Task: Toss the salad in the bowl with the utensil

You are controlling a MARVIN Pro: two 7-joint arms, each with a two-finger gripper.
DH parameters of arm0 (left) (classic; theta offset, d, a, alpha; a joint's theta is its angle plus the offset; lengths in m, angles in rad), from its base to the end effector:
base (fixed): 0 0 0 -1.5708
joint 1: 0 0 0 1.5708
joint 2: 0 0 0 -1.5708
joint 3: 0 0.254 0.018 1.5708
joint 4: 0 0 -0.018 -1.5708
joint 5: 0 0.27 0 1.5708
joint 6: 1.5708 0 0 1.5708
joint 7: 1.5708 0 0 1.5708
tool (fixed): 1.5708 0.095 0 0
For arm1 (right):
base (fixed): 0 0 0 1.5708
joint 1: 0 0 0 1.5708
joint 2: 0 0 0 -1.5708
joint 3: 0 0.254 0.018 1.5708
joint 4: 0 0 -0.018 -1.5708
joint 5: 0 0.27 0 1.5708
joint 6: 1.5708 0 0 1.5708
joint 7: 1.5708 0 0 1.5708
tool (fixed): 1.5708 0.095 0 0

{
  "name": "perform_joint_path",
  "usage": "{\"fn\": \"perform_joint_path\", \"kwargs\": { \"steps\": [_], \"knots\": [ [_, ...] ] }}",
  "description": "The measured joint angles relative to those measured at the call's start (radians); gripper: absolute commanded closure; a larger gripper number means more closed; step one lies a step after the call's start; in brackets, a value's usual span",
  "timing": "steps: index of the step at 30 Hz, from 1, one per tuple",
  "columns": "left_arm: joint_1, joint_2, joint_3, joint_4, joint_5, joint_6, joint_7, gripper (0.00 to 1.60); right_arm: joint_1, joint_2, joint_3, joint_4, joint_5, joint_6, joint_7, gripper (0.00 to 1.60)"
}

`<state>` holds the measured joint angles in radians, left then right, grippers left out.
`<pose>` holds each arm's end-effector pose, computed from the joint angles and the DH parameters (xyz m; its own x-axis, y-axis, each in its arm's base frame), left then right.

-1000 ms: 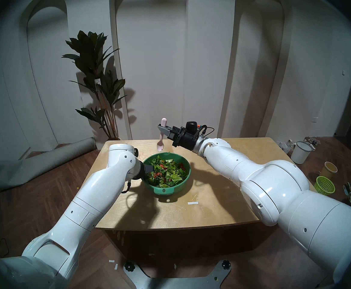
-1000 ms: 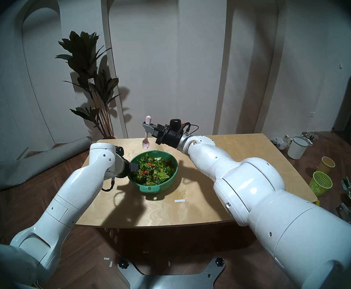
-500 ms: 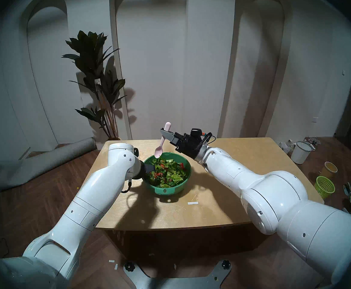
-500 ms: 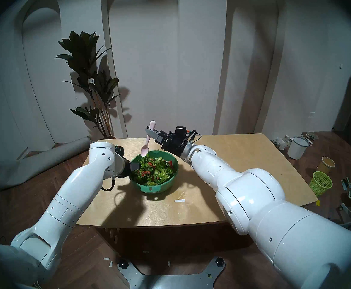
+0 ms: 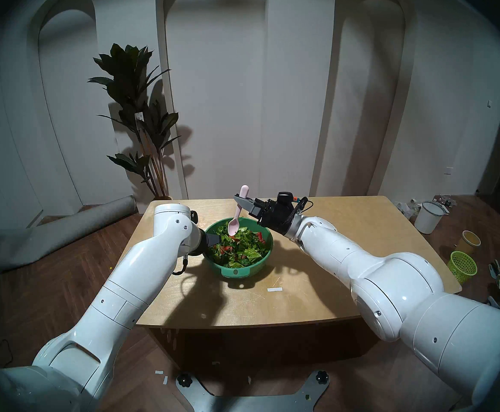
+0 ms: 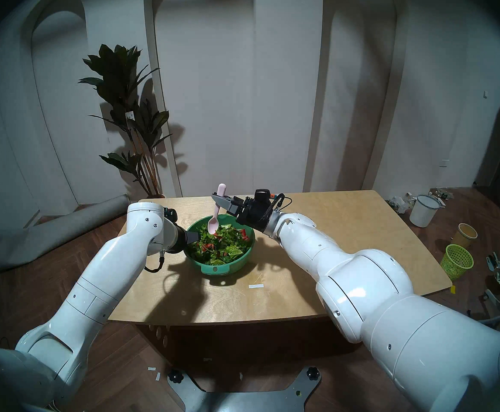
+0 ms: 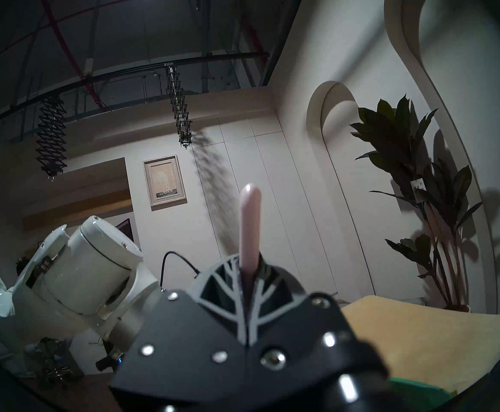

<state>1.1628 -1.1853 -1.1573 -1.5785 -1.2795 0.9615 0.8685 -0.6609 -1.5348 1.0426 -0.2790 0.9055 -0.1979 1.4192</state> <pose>0.4153 -0.0109 -0.2410 0.8019 0.0961 0.5897 0.0454 -0.9939 0.1003 0.4700 0.1061 -0.2351 0.2264 -0.3873 0.8937 0.9509 -0.1110 -0.2890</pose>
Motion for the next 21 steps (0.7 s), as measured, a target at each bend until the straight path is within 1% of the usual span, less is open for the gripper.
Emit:
{"fn": "perform_joint_path", "kwargs": {
  "steps": [4, 6, 8, 14, 21],
  "knots": [
    [0.000, 0.000, 0.001, 0.000, 0.002, 0.000, 0.000, 1.60, -0.012, 0.006, -0.019, -0.010, -0.024, 0.003, -0.014, 1.60],
    [0.000, 0.000, 0.001, 0.000, 0.004, 0.000, 0.000, 1.60, -0.013, 0.004, -0.033, -0.004, -0.043, -0.009, -0.041, 1.60],
    [0.000, 0.000, 0.001, 0.000, 0.004, 0.000, 0.000, 1.60, -0.012, 0.003, -0.038, 0.002, -0.050, -0.015, -0.050, 1.60],
    [0.000, -0.001, 0.001, 0.000, 0.008, 0.000, 0.000, 1.60, 0.000, -0.016, -0.074, 0.068, -0.099, -0.052, -0.109, 1.60],
    [0.001, -0.003, 0.002, 0.000, 0.016, 0.000, -0.001, 1.60, 0.014, -0.044, -0.105, 0.109, -0.138, -0.073, -0.171, 1.60]
  ]
}}
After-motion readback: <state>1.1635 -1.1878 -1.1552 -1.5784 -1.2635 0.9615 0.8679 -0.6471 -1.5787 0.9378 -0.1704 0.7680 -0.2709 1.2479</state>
